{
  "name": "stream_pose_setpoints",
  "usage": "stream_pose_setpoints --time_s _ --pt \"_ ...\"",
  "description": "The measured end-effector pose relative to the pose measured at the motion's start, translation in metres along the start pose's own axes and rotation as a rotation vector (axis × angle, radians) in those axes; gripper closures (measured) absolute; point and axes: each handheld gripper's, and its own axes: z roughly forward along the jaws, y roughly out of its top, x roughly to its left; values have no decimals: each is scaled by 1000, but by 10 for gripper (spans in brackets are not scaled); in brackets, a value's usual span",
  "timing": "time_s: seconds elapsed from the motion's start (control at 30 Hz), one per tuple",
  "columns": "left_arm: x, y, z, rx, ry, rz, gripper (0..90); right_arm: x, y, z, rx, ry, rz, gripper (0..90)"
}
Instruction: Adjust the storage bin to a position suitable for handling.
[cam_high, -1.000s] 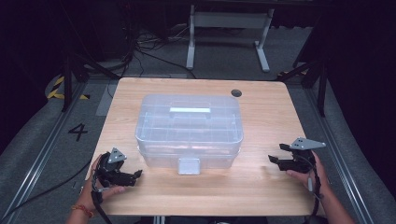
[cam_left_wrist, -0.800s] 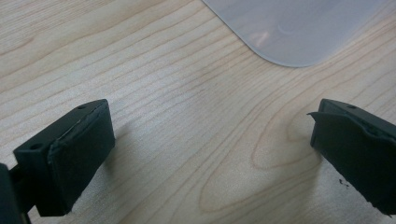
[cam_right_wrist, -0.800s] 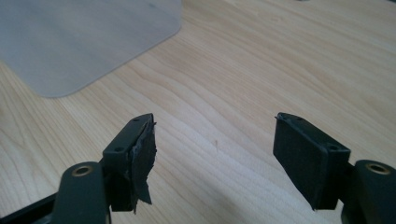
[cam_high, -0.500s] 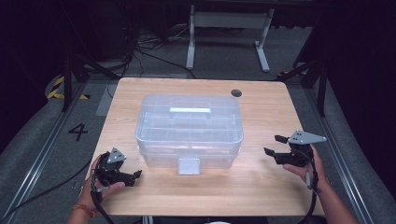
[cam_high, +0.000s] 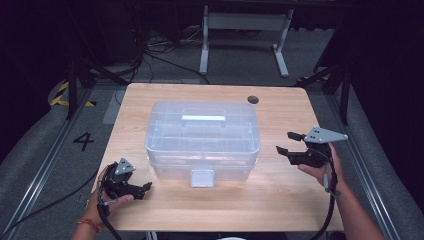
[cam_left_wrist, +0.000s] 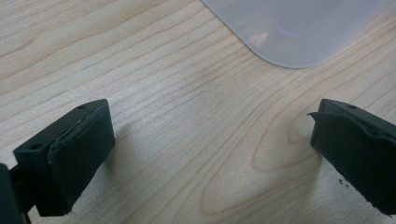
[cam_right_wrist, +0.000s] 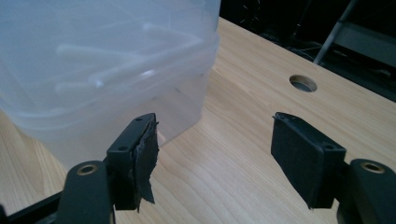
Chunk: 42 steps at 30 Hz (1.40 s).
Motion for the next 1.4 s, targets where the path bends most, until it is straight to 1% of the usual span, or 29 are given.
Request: stream_pose_setpoints --time_s 0.1,0.23,0.27,0.3,0.4,0.43,0.5,0.63,0.87,1.03,1.37,1.4 --pt "0 0 0 0 0 0 1 2 12 1 -18 9 -14 325" --pt "0 0 0 0 0 0 1 5 23 3 -34 1 -40 331" --pt "0 0 0 0 0 0 1 5 23 3 -34 1 -40 331" --pt "0 0 0 0 0 0 1 6 28 5 -44 7 -43 333" --pt "0 0 0 0 0 1 1 7 32 7 -50 12 -44 333" --pt "0 0 0 0 0 0 1 8 36 8 -50 16 -52 333" --pt "0 0 0 0 0 0 1 8 37 8 -51 18 -56 333" --pt "0 0 0 0 0 0 1 11 46 8 -56 28 -70 333" --pt "0 0 0 -2 -2 0 1 17 63 12 -77 59 -91 333" --pt "0 0 0 2 -2 3 1 22 71 15 -96 62 -102 340" --pt "1 0 0 0 -2 6 1 30 86 28 -89 84 -120 341" --pt "1 0 0 0 -1 7 1 30 88 29 -91 83 -127 344"
